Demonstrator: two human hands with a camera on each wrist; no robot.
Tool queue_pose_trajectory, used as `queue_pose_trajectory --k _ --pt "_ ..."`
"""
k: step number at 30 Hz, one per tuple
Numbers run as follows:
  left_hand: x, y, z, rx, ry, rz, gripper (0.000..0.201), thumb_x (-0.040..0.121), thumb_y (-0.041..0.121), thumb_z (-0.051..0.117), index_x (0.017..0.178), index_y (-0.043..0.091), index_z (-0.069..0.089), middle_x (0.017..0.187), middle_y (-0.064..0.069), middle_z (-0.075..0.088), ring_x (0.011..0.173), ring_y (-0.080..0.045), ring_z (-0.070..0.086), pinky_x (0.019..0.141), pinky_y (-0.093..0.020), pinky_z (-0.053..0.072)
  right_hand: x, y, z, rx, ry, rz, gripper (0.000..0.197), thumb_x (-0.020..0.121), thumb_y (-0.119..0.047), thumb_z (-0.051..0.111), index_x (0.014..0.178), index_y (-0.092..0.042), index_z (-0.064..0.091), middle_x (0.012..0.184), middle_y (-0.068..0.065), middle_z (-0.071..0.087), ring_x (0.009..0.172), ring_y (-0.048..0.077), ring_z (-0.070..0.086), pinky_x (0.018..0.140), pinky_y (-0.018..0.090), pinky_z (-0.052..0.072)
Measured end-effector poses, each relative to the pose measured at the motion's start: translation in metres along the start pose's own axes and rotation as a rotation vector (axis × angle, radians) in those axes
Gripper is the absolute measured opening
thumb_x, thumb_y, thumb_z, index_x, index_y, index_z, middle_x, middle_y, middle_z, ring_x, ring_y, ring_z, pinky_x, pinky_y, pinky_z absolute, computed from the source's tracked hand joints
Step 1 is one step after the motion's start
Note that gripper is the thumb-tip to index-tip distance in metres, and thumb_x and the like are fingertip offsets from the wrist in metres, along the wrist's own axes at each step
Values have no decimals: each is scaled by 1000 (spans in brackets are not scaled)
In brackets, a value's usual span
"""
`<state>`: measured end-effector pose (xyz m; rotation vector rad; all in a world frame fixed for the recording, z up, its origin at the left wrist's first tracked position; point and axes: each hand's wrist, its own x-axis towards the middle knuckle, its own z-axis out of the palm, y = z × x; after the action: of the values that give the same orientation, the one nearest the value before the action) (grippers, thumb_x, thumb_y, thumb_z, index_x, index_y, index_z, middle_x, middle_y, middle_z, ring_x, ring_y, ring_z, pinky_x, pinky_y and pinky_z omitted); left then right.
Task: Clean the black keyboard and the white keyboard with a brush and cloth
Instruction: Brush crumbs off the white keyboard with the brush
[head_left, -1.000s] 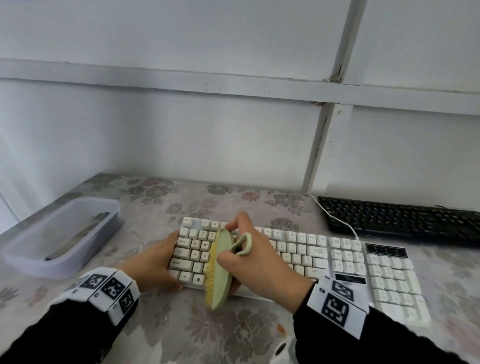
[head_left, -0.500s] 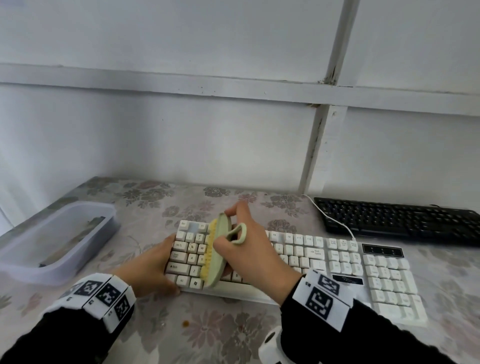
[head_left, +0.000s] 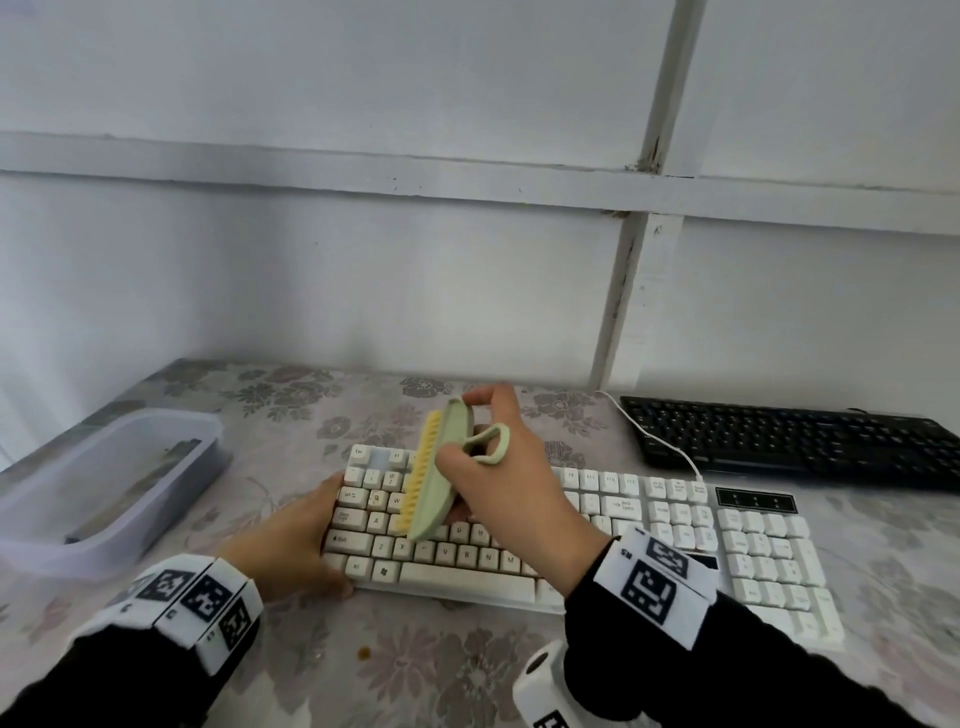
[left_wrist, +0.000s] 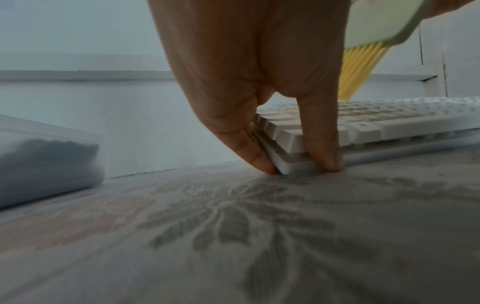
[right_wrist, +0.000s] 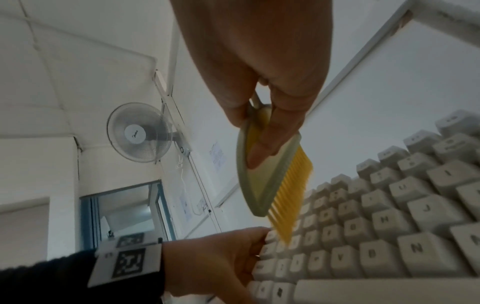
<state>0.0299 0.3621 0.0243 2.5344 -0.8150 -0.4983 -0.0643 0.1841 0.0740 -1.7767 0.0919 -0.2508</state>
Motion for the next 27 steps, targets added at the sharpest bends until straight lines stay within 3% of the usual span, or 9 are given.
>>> queue_pose_trajectory --k 5,10,12,14,16,20,22,25,27 --pt "2 0 0 7 6 0 98 68 18 77 141 28 12 96 33 32 93 5 40 70 1 32 -5 7 11 -121 -35 -64 28 90 -10 50 111 -23 36 92 24 60 71 39 63 61 51 57" --pt "4 -5 3 -16 25 18 93 67 15 78 130 36 13 96 36 30 95 6 40 69 5 32 -6 11 21 -151 -133 -24 27 88 -10 50 109 -19 35 79 8 52 63 26 57 64 50 58" --pt "4 -7 4 -27 33 30 93 66 15 78 126 39 12 103 34 34 100 3 41 71 5 31 -6 13 26 -192 -169 -13 27 87 -11 51 108 -18 35 74 3 51 60 25 57 61 40 59" --pt "5 -8 4 -34 30 28 95 64 16 79 133 35 15 112 24 39 105 1 42 76 -2 31 -10 14 27 -206 -203 1 28 86 -10 52 108 -17 36 68 -3 45 47 6 45 48 26 47" --pt "5 -8 4 -27 27 22 98 64 17 78 138 31 15 115 20 40 106 0 42 80 -7 30 -12 12 26 -185 -244 40 27 86 -8 51 109 -14 38 67 -4 43 40 0 40 41 20 38" --pt "5 -8 4 2 36 29 92 67 17 76 126 41 10 104 26 37 99 2 42 69 2 34 -9 -6 20 -102 -200 75 25 86 -9 52 107 -16 40 87 11 56 65 25 63 58 42 59" --pt "5 -7 3 2 33 16 93 67 19 77 127 40 9 104 25 38 96 2 43 71 0 34 -1 -13 17 -55 -119 41 26 87 -8 51 108 -17 38 97 17 58 69 30 65 58 42 60" --pt "4 -6 3 9 22 8 99 66 19 78 140 29 13 112 19 37 104 0 40 87 -11 30 11 -14 18 -77 -15 -34 28 88 -7 50 108 -20 36 94 19 57 74 38 66 60 48 59" --pt "4 -6 3 7 16 13 99 66 18 78 141 27 13 113 19 36 105 0 38 86 -11 28 15 -9 20 -124 -16 -43 29 88 -7 49 111 -19 34 86 14 55 70 37 63 61 50 58"
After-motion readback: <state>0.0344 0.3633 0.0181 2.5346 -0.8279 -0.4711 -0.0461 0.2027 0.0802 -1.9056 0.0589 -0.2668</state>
